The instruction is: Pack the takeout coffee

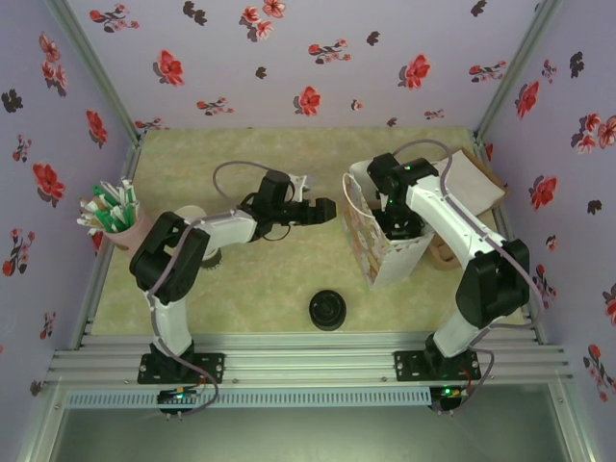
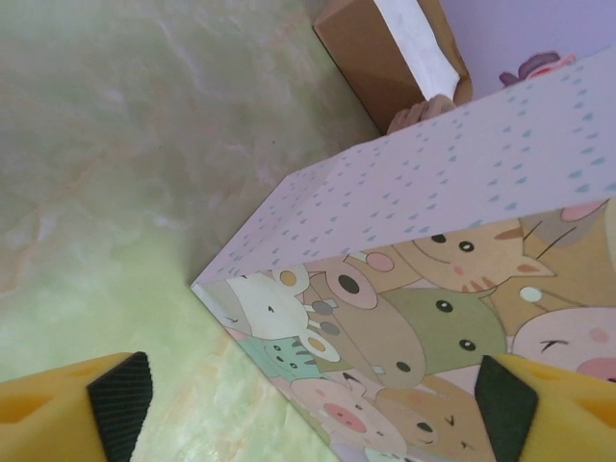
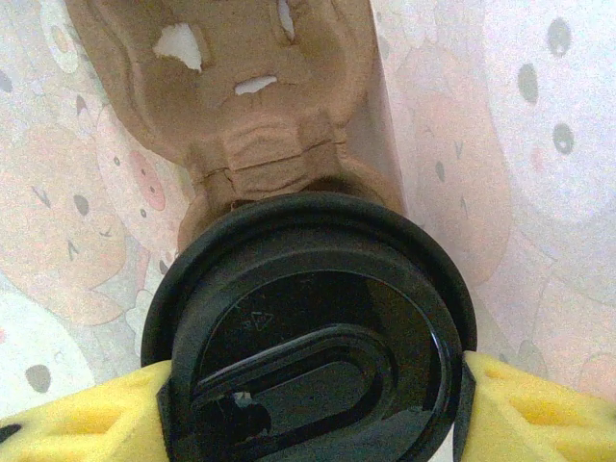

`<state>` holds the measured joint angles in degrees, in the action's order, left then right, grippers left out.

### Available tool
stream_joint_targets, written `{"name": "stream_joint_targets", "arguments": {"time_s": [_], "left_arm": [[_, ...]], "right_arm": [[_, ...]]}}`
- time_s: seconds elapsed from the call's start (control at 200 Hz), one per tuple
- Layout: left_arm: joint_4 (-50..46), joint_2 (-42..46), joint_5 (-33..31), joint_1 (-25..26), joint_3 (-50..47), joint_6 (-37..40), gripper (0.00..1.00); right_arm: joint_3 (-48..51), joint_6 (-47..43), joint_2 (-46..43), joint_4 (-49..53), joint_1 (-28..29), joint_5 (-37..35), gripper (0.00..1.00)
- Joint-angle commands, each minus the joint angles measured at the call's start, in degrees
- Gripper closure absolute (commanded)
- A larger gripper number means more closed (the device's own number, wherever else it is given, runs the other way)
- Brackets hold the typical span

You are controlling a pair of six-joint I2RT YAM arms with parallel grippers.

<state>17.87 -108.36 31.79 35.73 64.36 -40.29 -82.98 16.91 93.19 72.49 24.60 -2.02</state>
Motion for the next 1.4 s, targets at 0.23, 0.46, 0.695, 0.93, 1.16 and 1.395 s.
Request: {"name": "stream_joint_targets", "arguments": {"time_s": [0.23,0.46,0.695,0.93,1.16,1.395], "left_arm": [[-1.3,3.4,-2.3,-0.5,-1.9,2.1,0.01],[-0.7,5.2,-4.4,-0.9,-3.6,2.5,0.01],[-0.5,7.2,-5.8,-0.9,-5.1,4.4,0.01],[0.8,7.5,-6.7,-0.9,-5.8,3.9,0.01],[0.8,7.2,-6.7,-0.9,-5.7,3.6,0.01],[0.7,6.9,-6.7,-0.9,-5.3,3.3,0.01]], "right_arm": [[1.5,-0.6,-0.5,-1.4,-0.6,1.3,0.36],[2.3,-0.6,-0.8,-2.0,-0.9,1.4,0.36],[2.8,-0.6,-0.8,-2.5,-1.0,1.7,0.36],[3.0,-0.6,-0.7,-2.7,-0.9,1.8,0.36],[3.4,-0.6,-0.6,-3.1,-1.0,1.9,0.36],[3.5,-0.6,-0.5,-3.3,-1.0,1.9,0.36]]}}
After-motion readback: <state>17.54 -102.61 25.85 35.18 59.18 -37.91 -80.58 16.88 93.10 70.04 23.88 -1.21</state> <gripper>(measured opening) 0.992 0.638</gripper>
